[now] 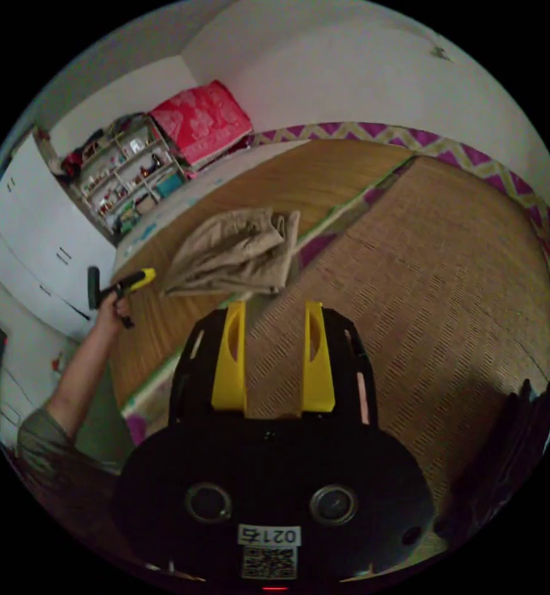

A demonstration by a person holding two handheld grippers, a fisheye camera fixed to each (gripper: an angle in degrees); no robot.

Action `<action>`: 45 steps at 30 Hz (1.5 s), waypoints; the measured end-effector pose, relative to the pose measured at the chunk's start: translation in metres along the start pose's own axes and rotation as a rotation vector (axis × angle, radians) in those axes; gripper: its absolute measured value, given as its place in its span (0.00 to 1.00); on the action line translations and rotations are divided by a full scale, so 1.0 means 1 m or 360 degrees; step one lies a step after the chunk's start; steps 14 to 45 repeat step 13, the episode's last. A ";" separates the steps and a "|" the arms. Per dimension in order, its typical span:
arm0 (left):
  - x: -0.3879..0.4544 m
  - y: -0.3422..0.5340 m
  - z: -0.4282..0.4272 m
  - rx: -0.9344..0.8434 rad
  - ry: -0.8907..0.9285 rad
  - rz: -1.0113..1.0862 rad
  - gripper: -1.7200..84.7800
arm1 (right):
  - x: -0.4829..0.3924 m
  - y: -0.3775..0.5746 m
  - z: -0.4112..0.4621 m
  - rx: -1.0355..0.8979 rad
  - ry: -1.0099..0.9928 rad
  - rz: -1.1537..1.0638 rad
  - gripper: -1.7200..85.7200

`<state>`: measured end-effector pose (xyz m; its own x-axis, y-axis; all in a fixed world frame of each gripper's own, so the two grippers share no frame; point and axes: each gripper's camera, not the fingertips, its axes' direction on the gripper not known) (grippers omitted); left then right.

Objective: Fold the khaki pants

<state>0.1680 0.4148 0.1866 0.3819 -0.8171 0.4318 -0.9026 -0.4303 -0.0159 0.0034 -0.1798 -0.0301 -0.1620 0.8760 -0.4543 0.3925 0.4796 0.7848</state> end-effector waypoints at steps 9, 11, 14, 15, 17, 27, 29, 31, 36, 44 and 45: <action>0.146 0.146 -0.052 0.0160 -0.0754 0.0445 0.02 | -0.027 0.201 -0.047 0.0046 0.0693 -0.0352 0.12; 0.180 0.188 -0.067 0.0344 -0.0857 0.0418 0.01 | -0.026 0.248 -0.066 0.0131 0.0903 -0.0388 0.05; 0.205 0.211 -0.069 0.0298 -0.0768 0.0502 0.01 | -0.016 0.272 -0.076 0.0048 0.0952 -0.0406 0.03; 0.205 0.211 -0.069 0.0298 -0.0768 0.0502 0.01 | -0.016 0.272 -0.076 0.0048 0.0952 -0.0406 0.03; 0.205 0.211 -0.069 0.0298 -0.0768 0.0502 0.01 | -0.016 0.272 -0.076 0.0048 0.0952 -0.0406 0.03; 0.205 0.211 -0.069 0.0298 -0.0768 0.0502 0.01 | -0.016 0.272 -0.076 0.0048 0.0952 -0.0406 0.03; 0.205 0.211 -0.069 0.0298 -0.0768 0.0502 0.01 | -0.016 0.272 -0.076 0.0048 0.0952 -0.0406 0.03; 0.205 0.211 -0.069 0.0298 -0.0768 0.0502 0.01 | -0.016 0.272 -0.076 0.0048 0.0952 -0.0406 0.03; 0.205 0.211 -0.069 0.0298 -0.0768 0.0502 0.01 | -0.016 0.272 -0.076 0.0048 0.0952 -0.0406 0.03; 0.205 0.211 -0.069 0.0298 -0.0768 0.0502 0.01 | -0.016 0.272 -0.076 0.0048 0.0952 -0.0406 0.03; 0.205 0.211 -0.069 0.0298 -0.0768 0.0502 0.01 | -0.016 0.272 -0.076 0.0048 0.0952 -0.0406 0.03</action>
